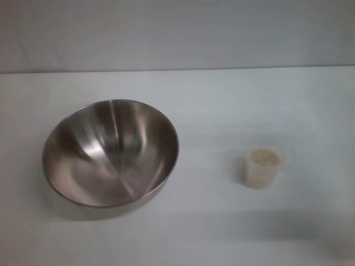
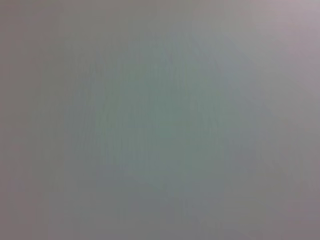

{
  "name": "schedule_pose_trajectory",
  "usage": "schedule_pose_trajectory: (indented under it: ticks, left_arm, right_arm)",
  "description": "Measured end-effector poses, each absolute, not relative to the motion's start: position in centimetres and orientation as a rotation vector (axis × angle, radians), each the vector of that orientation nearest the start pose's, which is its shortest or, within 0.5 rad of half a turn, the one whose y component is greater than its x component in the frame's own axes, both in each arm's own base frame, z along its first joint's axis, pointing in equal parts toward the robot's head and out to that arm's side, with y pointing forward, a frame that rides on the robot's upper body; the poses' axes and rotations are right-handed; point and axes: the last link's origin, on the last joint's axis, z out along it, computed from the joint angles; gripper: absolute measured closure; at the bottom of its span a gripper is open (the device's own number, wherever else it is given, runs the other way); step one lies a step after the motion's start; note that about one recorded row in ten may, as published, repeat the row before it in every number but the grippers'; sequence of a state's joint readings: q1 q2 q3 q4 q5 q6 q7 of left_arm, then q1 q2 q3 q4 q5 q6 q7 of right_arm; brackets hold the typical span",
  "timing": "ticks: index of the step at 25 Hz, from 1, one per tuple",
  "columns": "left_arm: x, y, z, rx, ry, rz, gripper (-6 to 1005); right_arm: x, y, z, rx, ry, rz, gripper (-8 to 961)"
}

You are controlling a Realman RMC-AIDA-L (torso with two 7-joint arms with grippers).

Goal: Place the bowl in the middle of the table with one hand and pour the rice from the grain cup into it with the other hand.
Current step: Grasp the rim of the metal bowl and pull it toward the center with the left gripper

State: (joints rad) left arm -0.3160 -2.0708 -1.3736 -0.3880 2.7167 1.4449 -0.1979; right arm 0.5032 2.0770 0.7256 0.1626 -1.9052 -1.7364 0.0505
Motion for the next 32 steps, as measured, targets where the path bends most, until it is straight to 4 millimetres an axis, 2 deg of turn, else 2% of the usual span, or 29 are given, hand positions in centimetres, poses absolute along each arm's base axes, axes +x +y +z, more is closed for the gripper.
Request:
schedule_pose_trajectory:
  ticks: [13,15,16,19,20,21,23,25,30,31,32]
  left_arm:
    - [-28.8,32.6,5.5,-1.308,-0.278,-1.047,174]
    - [-28.7,33.5,5.4,-1.317,-0.324,-1.032,174]
    - [-28.6,34.8,5.5,-1.321,-0.401,-1.006,174]
    - [-27.7,37.0,6.2,-1.338,-0.529,-0.960,174]
    - [-27.7,37.0,6.2,-1.338,-0.529,-0.960,174]
    - [-26.8,38.3,7.0,-1.366,-0.607,-0.916,174]
    - [-26.4,38.6,7.3,-1.378,-0.628,-0.900,175]
    - [-25.0,39.0,8.2,-1.414,-0.667,-0.862,175]
    - [-21.8,38.6,9.8,-1.504,-0.804,-0.748,175]
    - [-21.0,38.1,10.4,-1.540,-0.873,-0.673,175]
    - [-21.0,38.1,10.4,-1.540,-0.873,-0.673,175]
  right_arm:
    - [27.3,32.3,5.8,-1.158,0.105,1.037,427]
    - [27.3,32.3,5.8,-1.158,0.106,1.036,427]
    - [27.3,32.3,5.8,-1.159,0.105,1.037,427]
    - [27.2,32.3,5.8,-1.158,0.104,1.038,427]
    - [27.2,32.3,5.8,-1.158,0.104,1.038,427]
    - [27.2,32.3,5.8,-1.158,0.104,1.038,427]
    - [27.2,32.3,5.8,-1.158,0.104,1.038,427]
    - [27.2,32.3,5.9,-1.158,0.104,1.038,427]
    - [27.2,32.3,5.9,-1.156,0.101,1.040,427]
    - [27.2,32.3,5.9,-1.156,0.100,1.041,427]
    - [27.2,32.3,5.9,-1.156,0.100,1.041,427]
